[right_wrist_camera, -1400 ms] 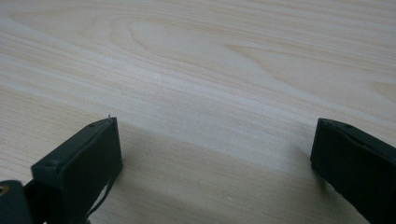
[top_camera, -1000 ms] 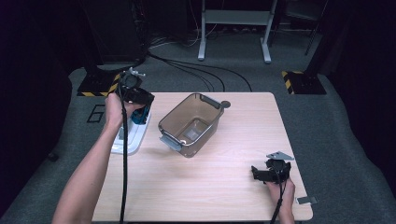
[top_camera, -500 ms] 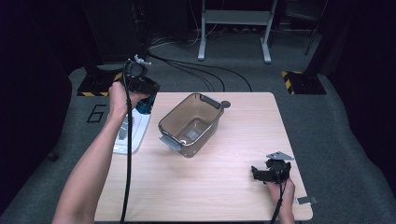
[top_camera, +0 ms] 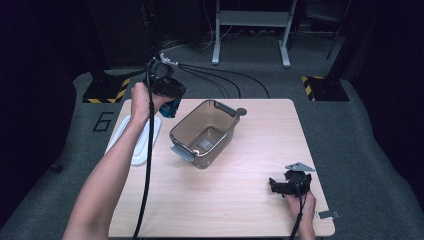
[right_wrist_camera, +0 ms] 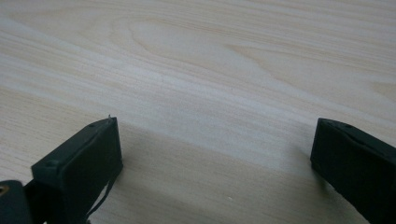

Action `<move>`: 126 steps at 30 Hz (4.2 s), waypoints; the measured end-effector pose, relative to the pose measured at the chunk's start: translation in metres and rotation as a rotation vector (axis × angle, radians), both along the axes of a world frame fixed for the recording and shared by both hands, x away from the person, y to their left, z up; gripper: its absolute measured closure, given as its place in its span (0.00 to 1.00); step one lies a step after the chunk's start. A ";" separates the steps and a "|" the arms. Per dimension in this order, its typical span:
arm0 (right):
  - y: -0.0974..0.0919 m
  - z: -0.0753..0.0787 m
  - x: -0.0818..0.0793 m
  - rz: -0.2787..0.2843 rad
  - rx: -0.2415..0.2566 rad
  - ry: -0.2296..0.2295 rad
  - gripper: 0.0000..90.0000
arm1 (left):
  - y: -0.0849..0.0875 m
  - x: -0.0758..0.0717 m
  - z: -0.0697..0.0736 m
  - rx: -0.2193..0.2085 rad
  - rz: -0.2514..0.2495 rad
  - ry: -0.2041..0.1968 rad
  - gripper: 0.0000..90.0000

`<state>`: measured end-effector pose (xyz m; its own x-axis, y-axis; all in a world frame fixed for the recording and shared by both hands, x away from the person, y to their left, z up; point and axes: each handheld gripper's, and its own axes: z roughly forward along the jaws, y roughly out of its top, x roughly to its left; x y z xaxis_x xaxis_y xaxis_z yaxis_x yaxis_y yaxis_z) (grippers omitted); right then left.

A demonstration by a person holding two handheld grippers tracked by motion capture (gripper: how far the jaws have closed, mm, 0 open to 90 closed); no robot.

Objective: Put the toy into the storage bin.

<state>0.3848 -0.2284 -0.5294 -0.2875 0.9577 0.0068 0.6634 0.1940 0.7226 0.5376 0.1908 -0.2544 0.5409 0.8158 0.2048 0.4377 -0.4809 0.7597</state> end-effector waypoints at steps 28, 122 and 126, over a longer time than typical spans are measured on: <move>0.000 0.000 0.000 0.000 -0.001 0.000 0.02 | -0.048 -0.012 -0.041 -0.078 -0.151 0.116 0.28; 0.000 0.000 0.000 -0.001 -0.003 -0.002 0.02 | -0.027 -0.032 -0.127 0.111 -0.158 0.493 0.27; 0.000 0.000 0.000 -0.002 -0.003 -0.002 0.02 | -0.026 -0.032 -0.130 0.119 -0.153 0.499 0.26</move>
